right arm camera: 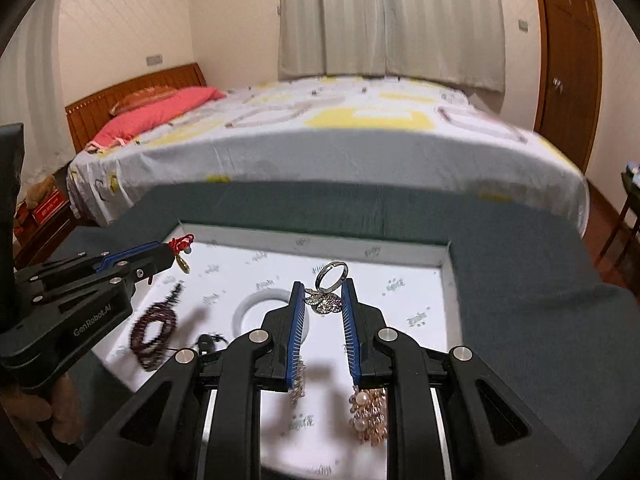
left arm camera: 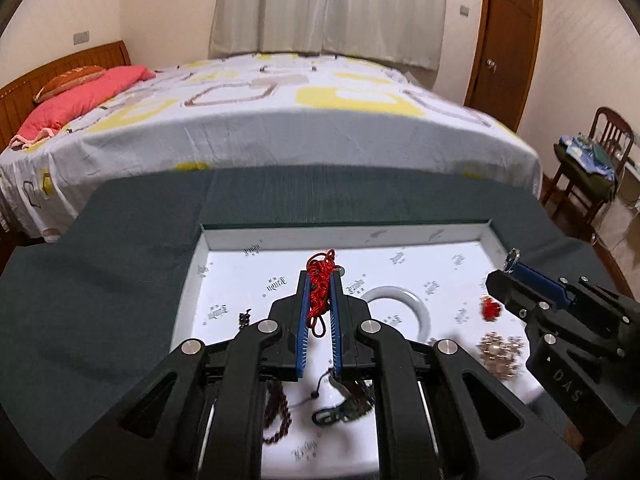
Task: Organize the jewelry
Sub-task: 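Carry tassel and ring into the green box while both tools open to release, then withdraw both open tools from the box back over the jewelry, then grasp the gold chain necklace with the left tool while the right tool grasps the pearl flower brooch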
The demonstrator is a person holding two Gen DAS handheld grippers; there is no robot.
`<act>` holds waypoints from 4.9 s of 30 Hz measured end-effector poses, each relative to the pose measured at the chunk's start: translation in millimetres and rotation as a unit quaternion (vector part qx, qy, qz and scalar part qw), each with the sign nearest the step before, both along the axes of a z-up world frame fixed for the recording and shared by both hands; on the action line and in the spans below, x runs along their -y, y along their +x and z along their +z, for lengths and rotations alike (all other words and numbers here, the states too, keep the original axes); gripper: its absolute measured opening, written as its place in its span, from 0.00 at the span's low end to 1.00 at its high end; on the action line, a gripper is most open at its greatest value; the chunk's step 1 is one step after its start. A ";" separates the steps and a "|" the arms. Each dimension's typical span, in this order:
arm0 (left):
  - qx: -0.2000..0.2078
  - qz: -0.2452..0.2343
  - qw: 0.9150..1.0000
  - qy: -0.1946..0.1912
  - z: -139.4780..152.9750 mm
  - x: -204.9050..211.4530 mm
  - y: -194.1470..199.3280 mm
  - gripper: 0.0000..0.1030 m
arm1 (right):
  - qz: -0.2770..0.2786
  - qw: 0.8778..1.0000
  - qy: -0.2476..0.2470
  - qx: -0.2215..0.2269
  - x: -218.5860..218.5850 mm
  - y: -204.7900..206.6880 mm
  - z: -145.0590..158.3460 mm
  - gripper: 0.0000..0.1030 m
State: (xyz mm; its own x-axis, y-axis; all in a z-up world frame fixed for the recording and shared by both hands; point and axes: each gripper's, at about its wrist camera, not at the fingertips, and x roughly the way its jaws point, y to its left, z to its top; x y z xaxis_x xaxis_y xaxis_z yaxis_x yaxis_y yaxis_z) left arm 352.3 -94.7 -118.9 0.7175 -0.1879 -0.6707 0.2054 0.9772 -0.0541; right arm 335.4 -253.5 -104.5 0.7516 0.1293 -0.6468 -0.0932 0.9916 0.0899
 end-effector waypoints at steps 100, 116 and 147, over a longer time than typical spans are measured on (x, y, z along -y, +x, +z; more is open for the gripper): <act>-0.071 -0.026 0.997 0.005 -55.2 42.3 -134.5 0.66 | -0.088 0.993 -0.003 -0.078 75.1 -155.6 -43.8 0.22; -0.068 -0.068 0.995 0.024 -61.2 59.3 -130.7 0.25 | -0.085 0.993 0.032 -0.076 79.8 -158.2 -46.8 0.22; -0.038 -0.076 0.996 0.001 -32.5 33.9 -146.9 0.09 | -0.076 0.995 0.020 -0.064 67.7 -160.9 -40.5 0.22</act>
